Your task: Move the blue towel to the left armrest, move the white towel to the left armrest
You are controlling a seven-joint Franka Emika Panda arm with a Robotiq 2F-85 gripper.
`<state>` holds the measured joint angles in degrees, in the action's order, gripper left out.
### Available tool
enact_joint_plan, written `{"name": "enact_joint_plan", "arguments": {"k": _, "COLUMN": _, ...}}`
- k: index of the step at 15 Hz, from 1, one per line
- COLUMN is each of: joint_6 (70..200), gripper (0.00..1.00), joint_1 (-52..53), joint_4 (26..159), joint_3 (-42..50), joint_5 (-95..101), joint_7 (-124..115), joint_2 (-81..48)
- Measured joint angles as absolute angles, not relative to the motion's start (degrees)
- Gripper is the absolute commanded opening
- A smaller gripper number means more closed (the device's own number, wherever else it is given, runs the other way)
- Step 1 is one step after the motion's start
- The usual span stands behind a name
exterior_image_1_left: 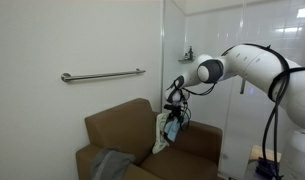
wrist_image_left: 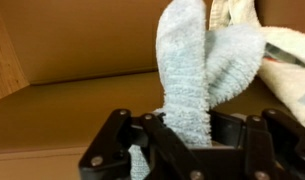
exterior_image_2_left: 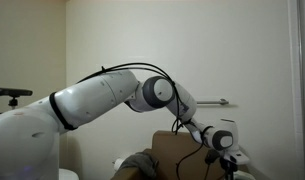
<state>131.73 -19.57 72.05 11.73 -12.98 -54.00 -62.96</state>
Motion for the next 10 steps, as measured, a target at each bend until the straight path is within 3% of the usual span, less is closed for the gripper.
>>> {"name": "enact_joint_plan", "arguments": {"k": 10, "joint_6": 148.5, "gripper": 0.03, "joint_1": -10.0, "joint_4": 98.74, "joint_3": 12.93, "joint_5": -12.75, "joint_7": -48.95, "joint_2": -50.66}}
